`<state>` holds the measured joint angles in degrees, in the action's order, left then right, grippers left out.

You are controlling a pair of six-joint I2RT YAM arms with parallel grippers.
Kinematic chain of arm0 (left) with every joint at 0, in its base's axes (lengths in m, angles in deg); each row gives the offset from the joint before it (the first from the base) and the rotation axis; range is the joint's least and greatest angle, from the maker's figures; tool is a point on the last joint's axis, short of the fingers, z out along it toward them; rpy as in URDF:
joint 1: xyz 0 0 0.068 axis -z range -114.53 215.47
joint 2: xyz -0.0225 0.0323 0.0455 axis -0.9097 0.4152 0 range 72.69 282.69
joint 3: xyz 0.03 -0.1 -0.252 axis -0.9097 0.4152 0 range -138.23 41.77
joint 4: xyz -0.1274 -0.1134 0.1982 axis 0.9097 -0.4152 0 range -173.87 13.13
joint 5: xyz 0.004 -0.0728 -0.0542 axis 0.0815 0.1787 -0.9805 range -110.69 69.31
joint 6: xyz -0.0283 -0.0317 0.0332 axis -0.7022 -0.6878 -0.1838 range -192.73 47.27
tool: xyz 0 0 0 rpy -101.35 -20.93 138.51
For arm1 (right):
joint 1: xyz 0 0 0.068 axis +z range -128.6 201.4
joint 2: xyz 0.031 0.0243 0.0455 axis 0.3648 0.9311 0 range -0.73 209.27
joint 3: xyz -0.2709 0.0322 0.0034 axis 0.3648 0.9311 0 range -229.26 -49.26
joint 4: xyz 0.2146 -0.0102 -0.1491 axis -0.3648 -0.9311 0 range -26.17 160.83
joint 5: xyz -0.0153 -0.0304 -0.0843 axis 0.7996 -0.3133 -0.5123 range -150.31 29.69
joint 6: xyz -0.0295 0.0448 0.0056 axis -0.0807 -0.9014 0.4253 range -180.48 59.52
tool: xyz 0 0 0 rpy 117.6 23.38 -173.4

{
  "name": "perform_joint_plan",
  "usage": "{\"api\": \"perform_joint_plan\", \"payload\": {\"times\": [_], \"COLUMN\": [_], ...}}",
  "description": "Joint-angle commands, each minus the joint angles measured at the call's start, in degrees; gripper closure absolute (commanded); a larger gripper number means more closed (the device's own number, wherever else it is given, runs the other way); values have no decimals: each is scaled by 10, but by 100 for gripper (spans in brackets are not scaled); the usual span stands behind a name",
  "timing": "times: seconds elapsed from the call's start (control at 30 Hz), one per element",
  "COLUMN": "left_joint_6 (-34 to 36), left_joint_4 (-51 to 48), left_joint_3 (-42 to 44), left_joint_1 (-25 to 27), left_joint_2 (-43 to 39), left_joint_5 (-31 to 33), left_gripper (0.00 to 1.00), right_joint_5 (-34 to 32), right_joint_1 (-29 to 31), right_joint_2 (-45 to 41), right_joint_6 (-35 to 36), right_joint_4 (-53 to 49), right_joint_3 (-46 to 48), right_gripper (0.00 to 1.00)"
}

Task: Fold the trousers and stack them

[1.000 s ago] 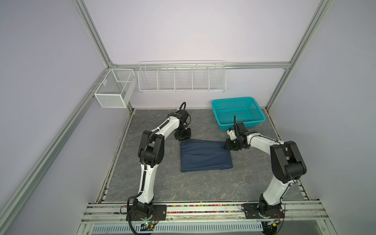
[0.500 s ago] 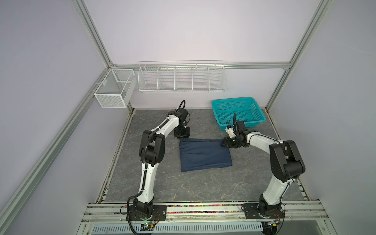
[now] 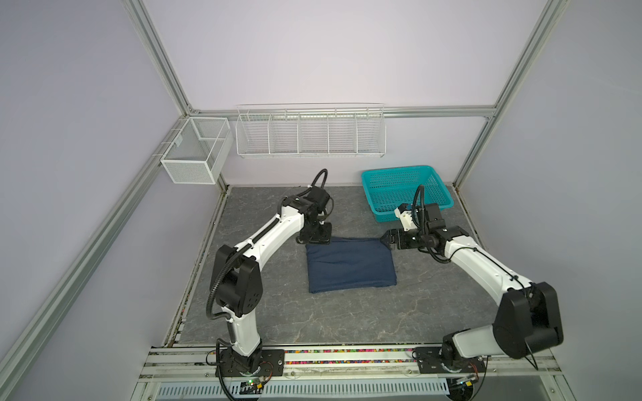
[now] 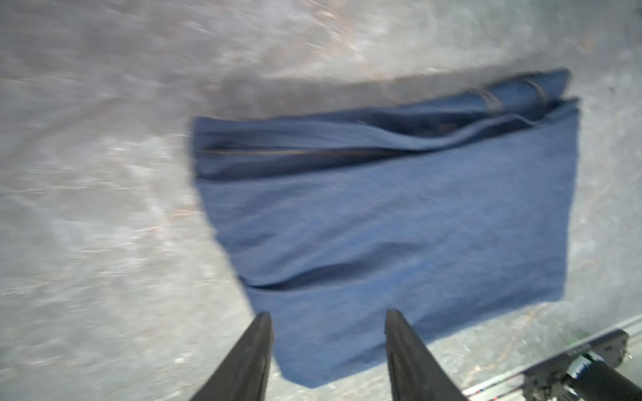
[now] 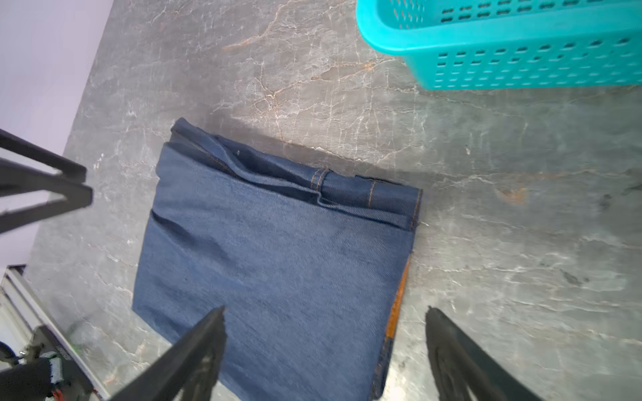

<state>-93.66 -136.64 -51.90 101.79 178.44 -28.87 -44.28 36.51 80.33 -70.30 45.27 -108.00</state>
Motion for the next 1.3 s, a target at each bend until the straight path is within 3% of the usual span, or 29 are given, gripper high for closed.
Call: {"api": "perform_joint_plan", "payload": {"times": [0.0, 0.23, 0.43, 0.73, 0.9, 1.1, 1.27], "left_joint_6": [-77, -160, -137, -11, 25, 72, 139], "left_joint_4": [49, 118, 151, 115, 108, 88, 44], "left_joint_3": [10, 44, 92, 88, 69, 7, -92], "left_joint_1": [51, 90, 76, -16, -77, -150, -205], "left_joint_2": [21, 86, 116, 126, 145, 185, 238], "left_joint_5": [6, 55, 102, 147, 147, 159, 195], "left_gripper": [41, 38, 38, 38, 38, 38, 39], "right_joint_5": [-5, -10, -17, -7, -4, -5, -6], "right_joint_1": [-13, -30, -50, -59, -60, -61, -61], "right_joint_2": [-28, -60, -89, -95, -82, -79, -79], "right_joint_6": [-7, -13, -8, -11, -12, -14, -21], "right_joint_4": [8, 16, 8, 14, 19, 22, 26], "right_joint_3": [28, 60, 80, 102, 98, 95, 99], "right_gripper": [4, 2, 0, 2, 2, 3, 3]}}
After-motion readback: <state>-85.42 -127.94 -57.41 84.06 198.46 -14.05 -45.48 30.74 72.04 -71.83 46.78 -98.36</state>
